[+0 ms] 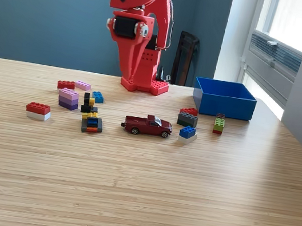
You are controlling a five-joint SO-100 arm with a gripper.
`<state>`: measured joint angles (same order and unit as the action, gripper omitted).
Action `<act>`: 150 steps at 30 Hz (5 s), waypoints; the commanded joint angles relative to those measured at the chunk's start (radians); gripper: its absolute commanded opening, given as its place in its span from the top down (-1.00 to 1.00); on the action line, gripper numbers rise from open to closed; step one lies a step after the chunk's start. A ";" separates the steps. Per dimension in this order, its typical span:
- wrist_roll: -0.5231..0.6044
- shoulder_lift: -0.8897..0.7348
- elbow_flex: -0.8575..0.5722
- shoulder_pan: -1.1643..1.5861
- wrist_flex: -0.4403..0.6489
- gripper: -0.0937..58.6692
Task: Grasp a lego block and put it in the bin.
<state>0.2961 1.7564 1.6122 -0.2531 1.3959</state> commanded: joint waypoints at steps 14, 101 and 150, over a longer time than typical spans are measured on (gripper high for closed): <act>-0.453 0.012 -0.008 -0.371 -0.052 0.96; -1.677 0.011 0.565 -0.759 -0.459 0.74; -0.318 0.020 -0.118 0.792 0.227 0.99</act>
<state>-0.0905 1.7564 1.5846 0.3375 1.6091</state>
